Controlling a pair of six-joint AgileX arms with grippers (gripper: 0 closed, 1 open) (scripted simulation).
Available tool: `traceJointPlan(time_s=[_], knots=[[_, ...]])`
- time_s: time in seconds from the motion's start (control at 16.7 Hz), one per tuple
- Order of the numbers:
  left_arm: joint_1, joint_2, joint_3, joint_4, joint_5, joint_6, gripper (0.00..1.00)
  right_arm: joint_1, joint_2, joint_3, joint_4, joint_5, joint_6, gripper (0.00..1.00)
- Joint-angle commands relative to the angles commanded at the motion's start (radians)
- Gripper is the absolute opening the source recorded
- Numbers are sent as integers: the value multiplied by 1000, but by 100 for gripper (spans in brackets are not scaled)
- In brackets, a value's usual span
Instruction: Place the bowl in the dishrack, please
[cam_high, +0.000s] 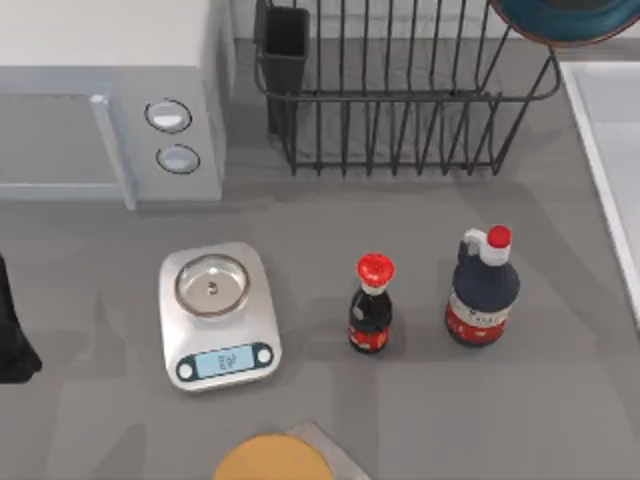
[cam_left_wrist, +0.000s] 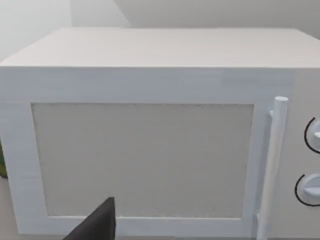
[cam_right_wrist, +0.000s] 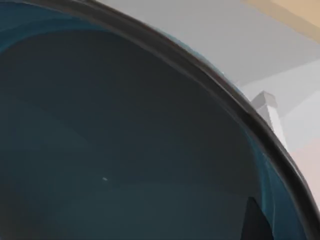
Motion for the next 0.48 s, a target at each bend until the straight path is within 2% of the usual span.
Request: traceJointPlan(time_s=[0.3,0.48], knots=[[0,0,0,0,0,0,100,363,-59,-64,338,239,142,0],[0,0,0,0,0,0,100,510,-86,-94,476,334,198,0]])
